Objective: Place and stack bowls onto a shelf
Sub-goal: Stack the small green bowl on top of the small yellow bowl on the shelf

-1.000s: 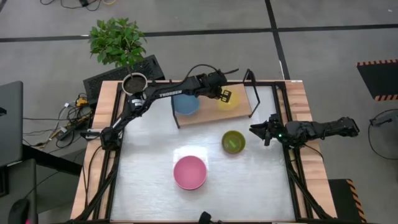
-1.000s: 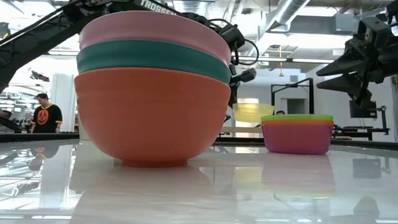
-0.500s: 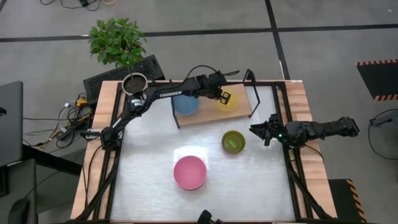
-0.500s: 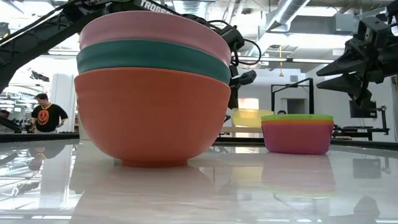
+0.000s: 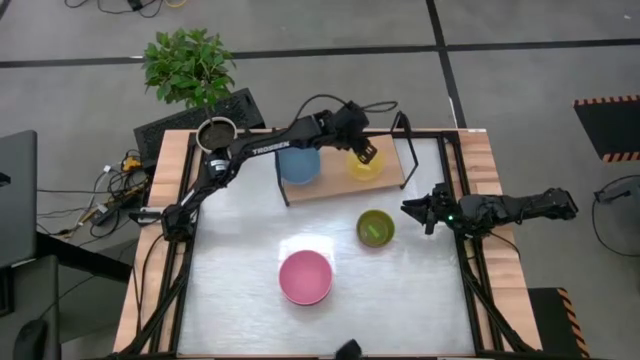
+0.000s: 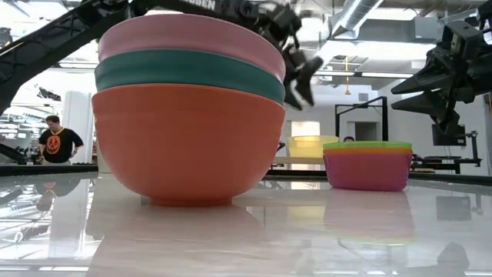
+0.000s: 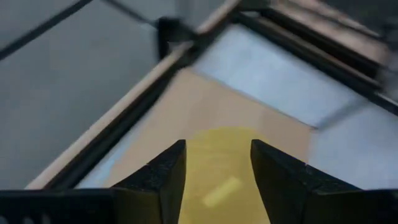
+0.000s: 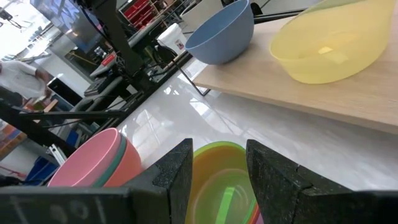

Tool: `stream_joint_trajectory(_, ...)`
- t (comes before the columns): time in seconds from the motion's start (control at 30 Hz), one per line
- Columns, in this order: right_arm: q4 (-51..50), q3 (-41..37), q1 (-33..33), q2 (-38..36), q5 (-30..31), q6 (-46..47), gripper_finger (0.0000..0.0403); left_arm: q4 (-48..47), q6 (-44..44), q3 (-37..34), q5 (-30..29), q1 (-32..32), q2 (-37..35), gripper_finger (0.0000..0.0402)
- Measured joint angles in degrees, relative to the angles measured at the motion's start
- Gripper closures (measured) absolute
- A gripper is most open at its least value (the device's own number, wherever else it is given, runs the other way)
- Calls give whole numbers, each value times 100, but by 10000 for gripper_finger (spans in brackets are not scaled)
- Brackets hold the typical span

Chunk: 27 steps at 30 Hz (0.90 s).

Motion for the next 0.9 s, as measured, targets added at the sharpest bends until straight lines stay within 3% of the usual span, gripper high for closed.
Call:
stream_joint_trajectory(0.13,-2,0,0,0,-2,-2,228,-577,444,499,226,-326,1,237)
stream_joint_trajectory(0.53,417,-16,0,-9,-189,-254,228,-1010,573,414,181,-1521,-886,237)
stream_joint_trajectory(0.9,327,1488,4,-11,-347,-1440,228,-965,462,397,-141,-2131,-994,237)
